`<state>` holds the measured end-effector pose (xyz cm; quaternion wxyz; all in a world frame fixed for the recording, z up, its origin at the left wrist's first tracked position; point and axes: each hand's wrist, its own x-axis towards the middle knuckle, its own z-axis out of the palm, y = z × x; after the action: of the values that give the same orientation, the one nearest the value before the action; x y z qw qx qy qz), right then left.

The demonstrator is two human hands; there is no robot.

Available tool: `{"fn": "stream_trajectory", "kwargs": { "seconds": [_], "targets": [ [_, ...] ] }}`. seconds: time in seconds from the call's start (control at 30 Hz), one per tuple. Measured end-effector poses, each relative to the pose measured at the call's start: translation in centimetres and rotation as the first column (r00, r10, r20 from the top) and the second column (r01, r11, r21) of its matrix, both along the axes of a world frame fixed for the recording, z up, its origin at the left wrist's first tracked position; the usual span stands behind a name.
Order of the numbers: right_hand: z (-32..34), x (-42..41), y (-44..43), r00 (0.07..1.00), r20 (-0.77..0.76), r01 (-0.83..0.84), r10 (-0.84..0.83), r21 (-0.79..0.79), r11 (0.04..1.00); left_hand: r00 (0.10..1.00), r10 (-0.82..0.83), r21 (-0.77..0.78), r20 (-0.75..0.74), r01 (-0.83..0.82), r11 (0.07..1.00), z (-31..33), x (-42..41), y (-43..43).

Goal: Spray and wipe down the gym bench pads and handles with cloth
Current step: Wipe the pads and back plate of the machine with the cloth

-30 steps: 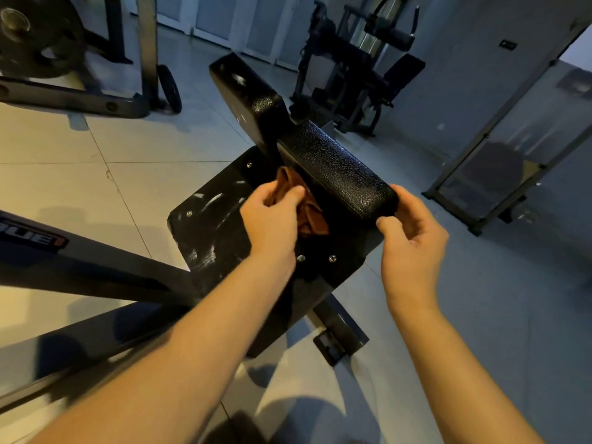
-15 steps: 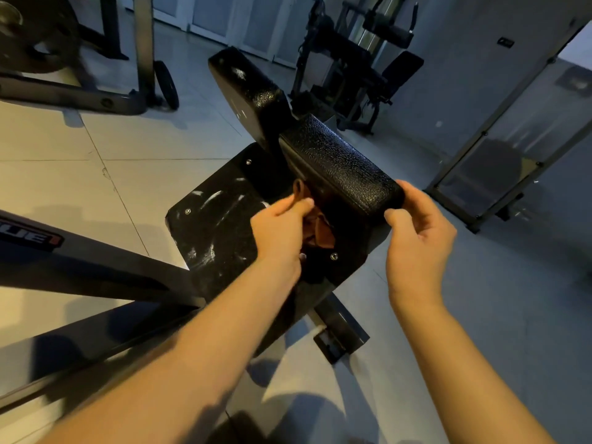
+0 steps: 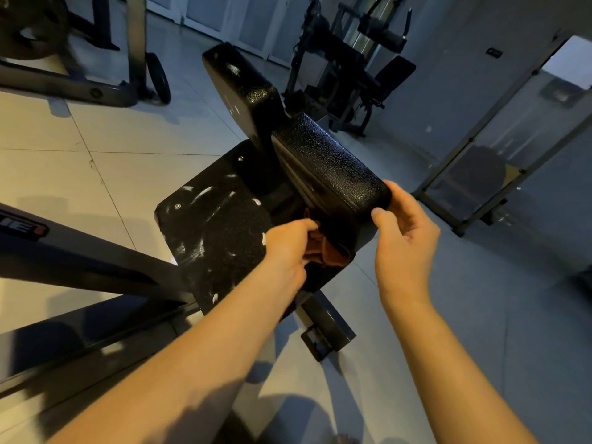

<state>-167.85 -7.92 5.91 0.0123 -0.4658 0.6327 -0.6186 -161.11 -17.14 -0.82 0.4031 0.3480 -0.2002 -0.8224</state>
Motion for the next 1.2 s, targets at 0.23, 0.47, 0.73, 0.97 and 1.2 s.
{"fn": "stream_trajectory", "kwargs": {
  "seconds": [0.23, 0.47, 0.73, 0.97, 1.2],
  "targets": [
    [-0.1, -0.3, -0.3, 0.996, 0.086, -0.018, 0.021, -0.038, 0.999, 0.998, -0.061, -0.204, -0.03, 0.054, 0.977, 2.3, 5.6, -1.7],
    [0.0, -0.3, -0.2, 0.994, 0.107, -0.034, 0.037, -0.03, 0.999, 0.996, 0.0, -0.037, 0.094, 0.004, 0.999, -1.4, -1.0, -1.4],
    [-0.3, -0.8, -0.3, 0.999, 0.049, -0.015, 0.017, -0.029, 0.999, 0.996, -0.019, -0.035, 0.091, 0.022, 0.999, 1.1, 1.4, -3.6],
    [0.0, -0.1, -0.7, 0.992, 0.121, -0.018, 0.026, -0.063, 0.998, 1.0, 0.016, -0.077, 0.004, -0.015, 0.997, 1.6, 4.7, -4.8],
    [0.3, -0.4, -0.5, 0.994, 0.099, -0.039, 0.042, -0.037, 0.999, 0.998, -0.063, -0.04, -0.005, 0.062, 0.997, -3.1, -2.7, -2.6]
  ]
}}
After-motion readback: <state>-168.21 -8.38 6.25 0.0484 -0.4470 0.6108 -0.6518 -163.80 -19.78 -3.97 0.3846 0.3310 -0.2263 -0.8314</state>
